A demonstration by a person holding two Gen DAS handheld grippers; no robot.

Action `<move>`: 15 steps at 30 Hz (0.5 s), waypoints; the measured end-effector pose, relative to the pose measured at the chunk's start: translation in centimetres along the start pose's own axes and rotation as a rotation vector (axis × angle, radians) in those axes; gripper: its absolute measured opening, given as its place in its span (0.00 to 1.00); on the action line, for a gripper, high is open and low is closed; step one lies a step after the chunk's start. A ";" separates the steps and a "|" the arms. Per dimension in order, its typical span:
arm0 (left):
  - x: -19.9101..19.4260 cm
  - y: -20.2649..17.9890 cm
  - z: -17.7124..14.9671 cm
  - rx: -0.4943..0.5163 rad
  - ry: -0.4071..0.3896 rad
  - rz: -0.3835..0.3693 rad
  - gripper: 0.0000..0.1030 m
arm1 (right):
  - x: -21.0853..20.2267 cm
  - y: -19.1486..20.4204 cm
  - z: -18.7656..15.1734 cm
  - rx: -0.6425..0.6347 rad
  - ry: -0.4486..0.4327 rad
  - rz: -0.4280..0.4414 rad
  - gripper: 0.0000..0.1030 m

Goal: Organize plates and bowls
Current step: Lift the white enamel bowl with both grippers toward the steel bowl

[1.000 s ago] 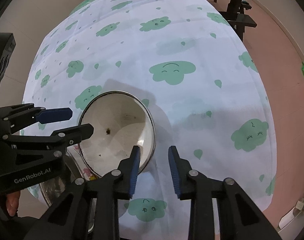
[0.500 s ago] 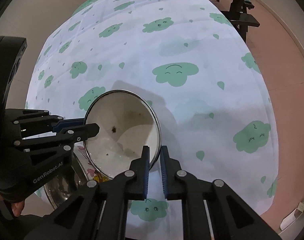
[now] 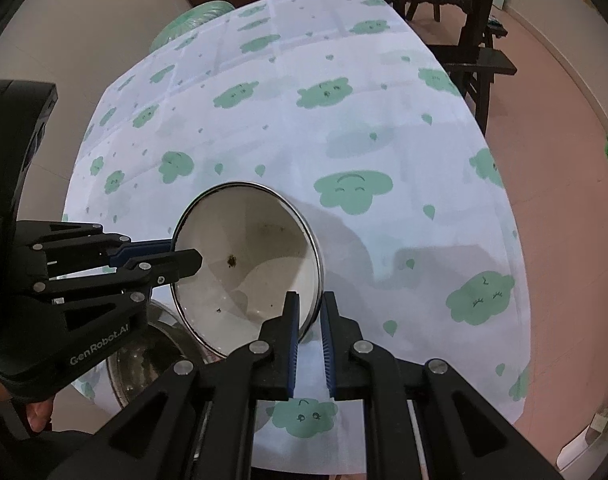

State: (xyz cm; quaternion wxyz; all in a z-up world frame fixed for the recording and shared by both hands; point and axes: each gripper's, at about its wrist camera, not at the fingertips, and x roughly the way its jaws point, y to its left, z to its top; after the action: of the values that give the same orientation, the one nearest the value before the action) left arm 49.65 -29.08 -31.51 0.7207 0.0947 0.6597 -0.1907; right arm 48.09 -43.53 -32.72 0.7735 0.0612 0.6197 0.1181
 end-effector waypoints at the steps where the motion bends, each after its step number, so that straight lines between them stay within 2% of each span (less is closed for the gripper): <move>1: -0.3 0.2 -0.1 -0.003 -0.005 0.001 0.07 | -0.2 0.2 0.1 -0.003 -0.002 0.001 0.12; 6: -1.7 0.1 0.4 -0.016 -0.024 0.008 0.07 | -1.0 1.1 0.2 -0.023 -0.011 0.004 0.12; 15: -2.7 0.5 -1.0 -0.026 -0.033 0.015 0.07 | -1.9 2.7 -0.3 -0.053 -0.018 0.006 0.12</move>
State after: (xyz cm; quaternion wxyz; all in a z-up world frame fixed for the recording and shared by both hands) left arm 48.77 -27.80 -28.97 0.7342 0.0871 0.6494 -0.1781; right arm 47.10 -41.46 -30.37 0.7801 0.0434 0.6092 0.1361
